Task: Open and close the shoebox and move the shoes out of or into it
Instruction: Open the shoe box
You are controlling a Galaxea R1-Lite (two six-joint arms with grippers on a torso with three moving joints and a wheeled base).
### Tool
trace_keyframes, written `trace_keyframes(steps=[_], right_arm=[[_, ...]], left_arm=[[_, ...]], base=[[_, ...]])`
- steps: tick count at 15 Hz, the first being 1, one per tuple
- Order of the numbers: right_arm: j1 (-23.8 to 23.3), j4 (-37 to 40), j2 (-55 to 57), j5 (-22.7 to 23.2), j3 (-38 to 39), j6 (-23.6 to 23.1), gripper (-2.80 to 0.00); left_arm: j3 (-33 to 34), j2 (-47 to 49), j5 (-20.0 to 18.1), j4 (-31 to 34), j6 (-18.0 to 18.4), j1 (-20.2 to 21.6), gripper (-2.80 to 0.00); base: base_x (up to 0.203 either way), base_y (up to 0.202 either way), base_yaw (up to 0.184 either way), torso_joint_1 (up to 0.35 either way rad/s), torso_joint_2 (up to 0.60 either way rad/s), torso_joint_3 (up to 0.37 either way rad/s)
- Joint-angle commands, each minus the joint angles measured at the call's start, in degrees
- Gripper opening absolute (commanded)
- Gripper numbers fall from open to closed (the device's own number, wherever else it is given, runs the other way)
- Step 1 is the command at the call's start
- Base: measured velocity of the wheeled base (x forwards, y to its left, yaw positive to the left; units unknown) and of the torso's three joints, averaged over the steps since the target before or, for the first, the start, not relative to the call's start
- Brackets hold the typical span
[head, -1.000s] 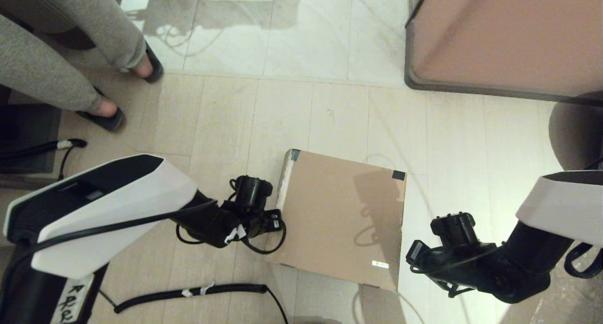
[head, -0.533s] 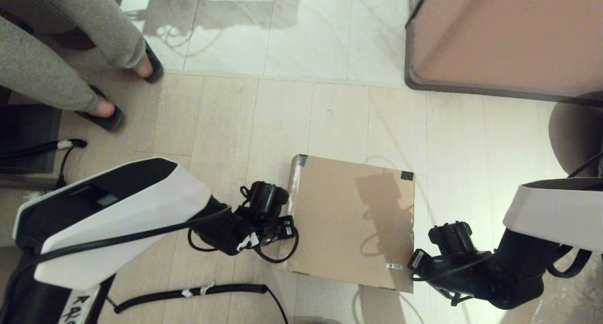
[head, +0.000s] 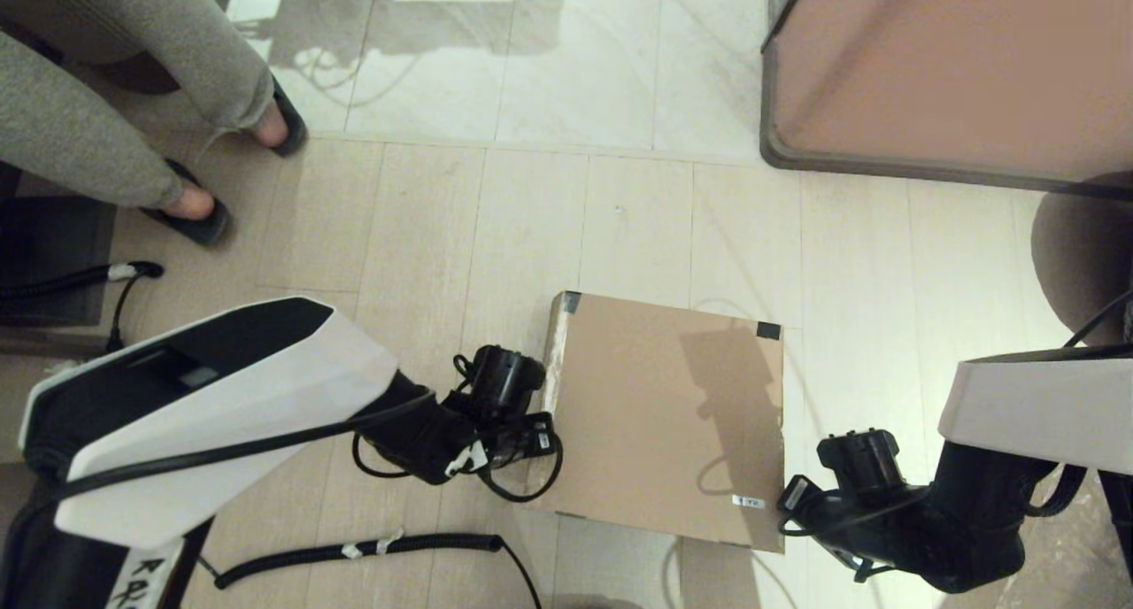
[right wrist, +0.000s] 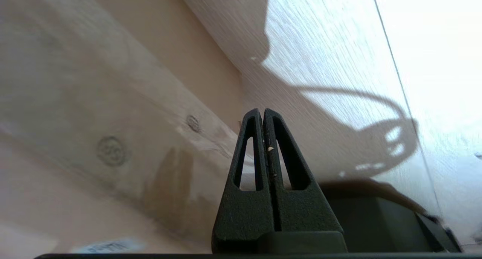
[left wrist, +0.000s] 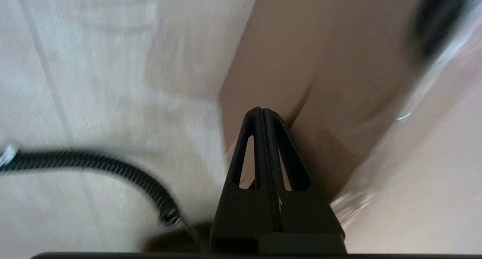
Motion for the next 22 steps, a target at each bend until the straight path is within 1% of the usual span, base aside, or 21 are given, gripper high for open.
trace_keyframes(steps=[1, 4, 5, 6, 9, 11, 17, 19, 21, 22], right_arm=[[-0.2, -2.4, 0.5, 3.1, 0.2, 0.4, -2.80], [-0.2, -4.7, 0.4, 8.5, 0.2, 1.0, -2.80], [-0.6, -4.9, 0.1, 9.7, 0.3, 1.4, -2.80], [-1.1, -4.9, -0.1, 10.6, 0.3, 2.0, -2.80], [-3.8, -4.9, -1.7, 16.3, 2.3, 5.4, -2.80], [-4.3, -4.9, -0.1, 16.5, 3.0, 5.2, -2.80], [-4.6, -4.9, 2.9, 15.8, 2.1, 5.9, -2.80], [-4.6, -5.0, 2.7, 17.1, 2.2, 7.5, -2.80], [-4.6, -5.0, 1.6, 19.5, 2.8, 8.9, -2.80], [-4.9, -5.0, 0.8, 21.4, 3.3, 10.0, -2.80]], left_arm=[[0.2, 0.1, 0.4, 1.1, -0.2, 0.0, -2.80], [0.1, -0.1, 0.4, 3.4, -0.2, -0.4, -2.80], [0.1, -0.3, 0.4, 4.9, -0.3, -0.6, -2.80], [-0.2, -0.9, 0.4, 6.7, -0.8, -0.8, -2.80], [-1.5, -2.1, 0.2, 10.7, -4.6, -1.8, -2.80], [-1.8, -2.4, 0.1, 12.0, -5.8, -1.9, -2.80], [-2.0, -2.3, 0.0, 12.0, -5.8, -2.2, -2.80], [-2.0, -2.3, 0.0, 12.1, -5.8, -2.2, -2.80], [-2.0, -2.5, 0.0, 12.1, -5.8, -2.2, -2.80], [-2.0, -2.8, 0.0, 12.1, -5.8, -2.2, -2.80]], base=[[0.000, 0.000, 0.000, 0.000, 0.00, 0.000], [0.000, 0.000, 0.000, 0.000, 0.00, 0.000], [0.000, 0.000, 0.000, 0.000, 0.00, 0.000], [0.000, 0.000, 0.000, 0.000, 0.00, 0.000], [0.000, 0.000, 0.000, 0.000, 0.00, 0.000], [0.000, 0.000, 0.000, 0.000, 0.00, 0.000], [0.000, 0.000, 0.000, 0.000, 0.00, 0.000], [0.000, 0.000, 0.000, 0.000, 0.00, 0.000], [0.000, 0.000, 0.000, 0.000, 0.00, 0.000], [0.000, 0.000, 0.000, 0.000, 0.00, 0.000]])
